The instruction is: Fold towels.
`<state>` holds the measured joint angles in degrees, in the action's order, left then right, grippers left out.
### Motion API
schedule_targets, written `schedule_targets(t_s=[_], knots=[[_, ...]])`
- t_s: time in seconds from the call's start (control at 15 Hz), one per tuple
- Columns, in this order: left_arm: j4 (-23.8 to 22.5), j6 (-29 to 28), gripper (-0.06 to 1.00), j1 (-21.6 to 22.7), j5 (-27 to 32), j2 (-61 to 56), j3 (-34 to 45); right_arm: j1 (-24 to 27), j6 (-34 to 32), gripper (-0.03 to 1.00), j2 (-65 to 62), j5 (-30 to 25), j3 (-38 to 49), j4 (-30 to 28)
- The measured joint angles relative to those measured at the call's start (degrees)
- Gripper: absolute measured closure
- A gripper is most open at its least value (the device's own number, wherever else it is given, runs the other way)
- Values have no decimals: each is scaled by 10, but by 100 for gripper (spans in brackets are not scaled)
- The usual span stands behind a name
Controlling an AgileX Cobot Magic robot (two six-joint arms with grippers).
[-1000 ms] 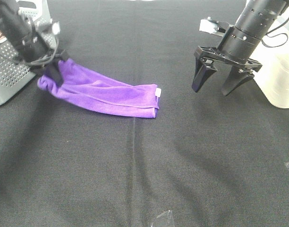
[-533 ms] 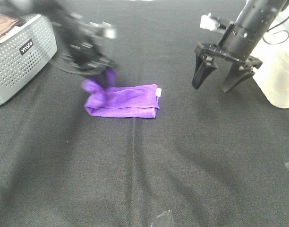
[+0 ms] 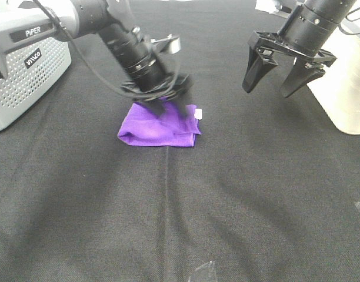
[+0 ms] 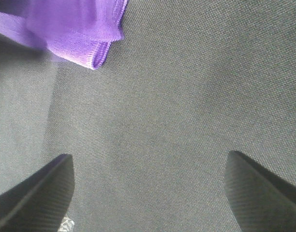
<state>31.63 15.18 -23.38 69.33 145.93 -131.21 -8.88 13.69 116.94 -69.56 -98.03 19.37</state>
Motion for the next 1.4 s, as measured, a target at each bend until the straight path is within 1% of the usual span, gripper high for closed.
schedule_targets(t_s=[0.07, 0.13, 0.27, 0.47, 0.53, 0.6, 0.73, 0.8, 0.93, 1.07, 1.13, 1.2, 1.27, 1.33, 1.4], knots=[[52, 5, 19, -1, -4, 0, -3, 0, 0, 17, -3, 0, 0, 0], [66, 15, 18, -1, -3, 0, -9, 0, 0, 17, -6, 0, 0, 0], [72, 32, 18, 3, 1, 0, -32, 0, -1, 17, -13, 0, 0, 3], [61, 36, 18, 36, 1, -5, -71, 0, -1, 17, -20, 0, 0, 10], [42, 37, 18, 48, 1, -11, -75, 0, -1, 17, -22, 0, 0, 12], [1, 33, 18, 59, 1, -22, -77, 0, -1, 17, -23, -1, 0, 13], [-104, -6, 18, 67, 1, -35, -77, 0, -1, 17, -23, -2, 0, 14], [-123, -16, 18, 67, 0, -35, -70, 0, -1, 17, -23, -2, 0, 17], [-62, -11, 18, 67, 2, -18, -52, 0, -1, 17, -23, -2, 0, 21], [22, 10, 18, 64, 2, 16, -50, 0, -1, 17, -23, -2, 0, 29], [54, 17, 18, 62, 3, 33, -50, 0, -1, 17, -23, -2, 0, 33], [54, 17, 18, 62, 3, 33, -50, 0, -1, 17, -23, -2, 0, 33], [95, 28, 18, 53, 3, 54, -50, 0, -1, 17, -23, -2, 0, 38], [117, 38, 18, 48, -1, 62, -50, 0, -1, 17, -23, -2, 0, 38], [117, 38, 18, 48, -1, 62, -50, 0, -1, 17, -23, -2, 0, 38]])
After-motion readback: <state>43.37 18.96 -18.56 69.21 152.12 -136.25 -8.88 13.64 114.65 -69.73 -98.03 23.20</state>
